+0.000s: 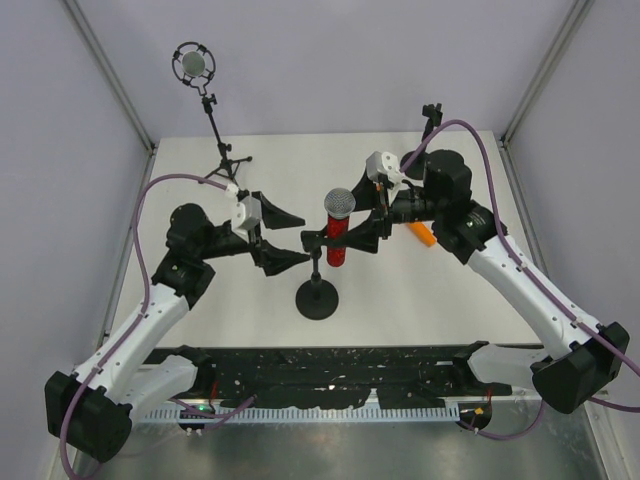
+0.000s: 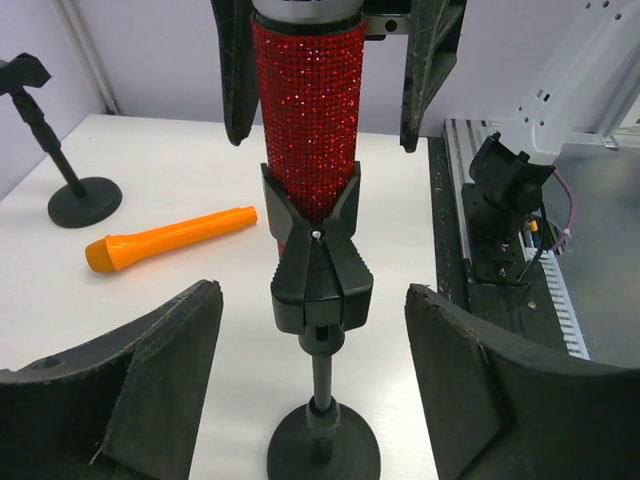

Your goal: Remove the microphone from the stand

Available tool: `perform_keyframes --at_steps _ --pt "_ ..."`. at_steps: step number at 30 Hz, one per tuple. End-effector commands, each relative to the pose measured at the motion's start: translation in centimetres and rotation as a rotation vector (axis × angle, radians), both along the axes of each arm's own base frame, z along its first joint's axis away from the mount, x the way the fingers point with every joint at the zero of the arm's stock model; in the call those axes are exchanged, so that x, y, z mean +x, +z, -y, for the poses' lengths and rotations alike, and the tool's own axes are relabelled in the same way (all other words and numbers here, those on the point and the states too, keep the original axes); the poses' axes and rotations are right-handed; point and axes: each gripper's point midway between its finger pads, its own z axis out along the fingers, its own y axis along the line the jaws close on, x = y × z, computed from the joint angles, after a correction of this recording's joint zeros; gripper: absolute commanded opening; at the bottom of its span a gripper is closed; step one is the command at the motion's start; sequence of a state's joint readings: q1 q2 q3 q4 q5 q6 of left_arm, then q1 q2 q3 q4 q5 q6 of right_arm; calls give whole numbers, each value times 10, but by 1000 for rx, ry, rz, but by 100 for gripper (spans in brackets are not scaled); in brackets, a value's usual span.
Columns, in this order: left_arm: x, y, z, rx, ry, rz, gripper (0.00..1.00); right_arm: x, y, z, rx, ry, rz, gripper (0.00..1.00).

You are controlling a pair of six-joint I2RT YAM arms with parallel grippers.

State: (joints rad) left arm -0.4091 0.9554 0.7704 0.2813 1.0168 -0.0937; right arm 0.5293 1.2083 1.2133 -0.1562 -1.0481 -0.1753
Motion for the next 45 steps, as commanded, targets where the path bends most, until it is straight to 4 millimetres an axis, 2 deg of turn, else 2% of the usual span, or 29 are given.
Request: perform_keyframes --at_steps 1,21,28,45 --pt "4 23 0 -33 26 50 75 -9 24 1 62 22 52 71" --pt "2 19 7 -2 14 58 63 -12 28 0 81 31 40 57" --pt "2 17 8 2 14 53 59 -12 26 0 81 32 20 49" --pt "-1 18 9 3 0 50 51 -11 28 -2 92 34 35 47"
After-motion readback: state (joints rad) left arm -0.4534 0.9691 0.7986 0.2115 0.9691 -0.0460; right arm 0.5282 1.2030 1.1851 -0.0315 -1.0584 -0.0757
